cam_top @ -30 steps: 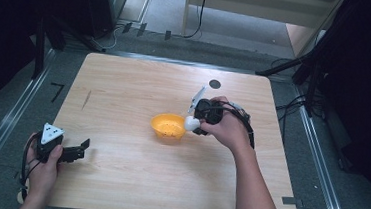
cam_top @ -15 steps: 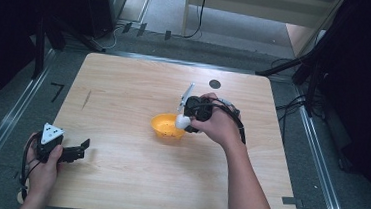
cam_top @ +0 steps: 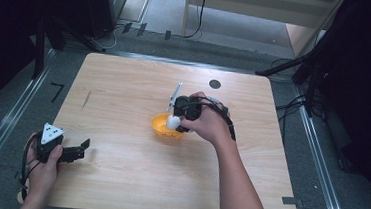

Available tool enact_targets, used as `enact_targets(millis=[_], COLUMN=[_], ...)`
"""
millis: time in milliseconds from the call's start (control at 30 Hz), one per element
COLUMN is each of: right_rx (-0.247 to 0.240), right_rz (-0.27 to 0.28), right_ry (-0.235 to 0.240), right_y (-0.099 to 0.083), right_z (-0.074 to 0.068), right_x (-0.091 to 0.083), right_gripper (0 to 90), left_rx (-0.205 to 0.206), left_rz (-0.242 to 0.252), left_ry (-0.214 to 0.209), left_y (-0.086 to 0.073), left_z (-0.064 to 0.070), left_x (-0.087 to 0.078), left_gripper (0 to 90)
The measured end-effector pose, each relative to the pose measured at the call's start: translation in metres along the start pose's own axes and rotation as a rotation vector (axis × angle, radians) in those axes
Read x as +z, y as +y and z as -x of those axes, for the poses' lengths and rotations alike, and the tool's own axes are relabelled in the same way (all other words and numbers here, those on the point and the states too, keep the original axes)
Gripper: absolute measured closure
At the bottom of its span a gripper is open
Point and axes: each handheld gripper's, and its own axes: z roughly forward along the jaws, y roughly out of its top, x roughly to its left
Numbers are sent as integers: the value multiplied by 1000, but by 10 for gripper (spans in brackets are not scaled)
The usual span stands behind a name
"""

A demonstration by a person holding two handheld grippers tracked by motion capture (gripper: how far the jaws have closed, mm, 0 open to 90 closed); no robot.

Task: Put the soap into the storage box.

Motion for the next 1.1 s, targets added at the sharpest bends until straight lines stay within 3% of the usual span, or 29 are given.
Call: enact_targets(millis=[500, 967, 1000, 1100], right_rx=[-28, -17, -11, 3], right_rz=[-10, -18, 20, 31], right_ry=[15, 25, 23, 20], right_y=[22, 24, 24, 23], right_z=[3, 6, 8, 9], right_x=[15, 22, 19, 15], right_gripper=[504, 493, 483, 456], left_rx=[0, 2, 1, 1], left_rz=[-3, -4, -2, -1], left_ry=[-2, -4, -4, -3], left_y=[0, 0, 0, 0], left_z=[0, 0, 0, 0], left_x=[0, 0, 0, 0], left_gripper=[0, 0, 0, 0])
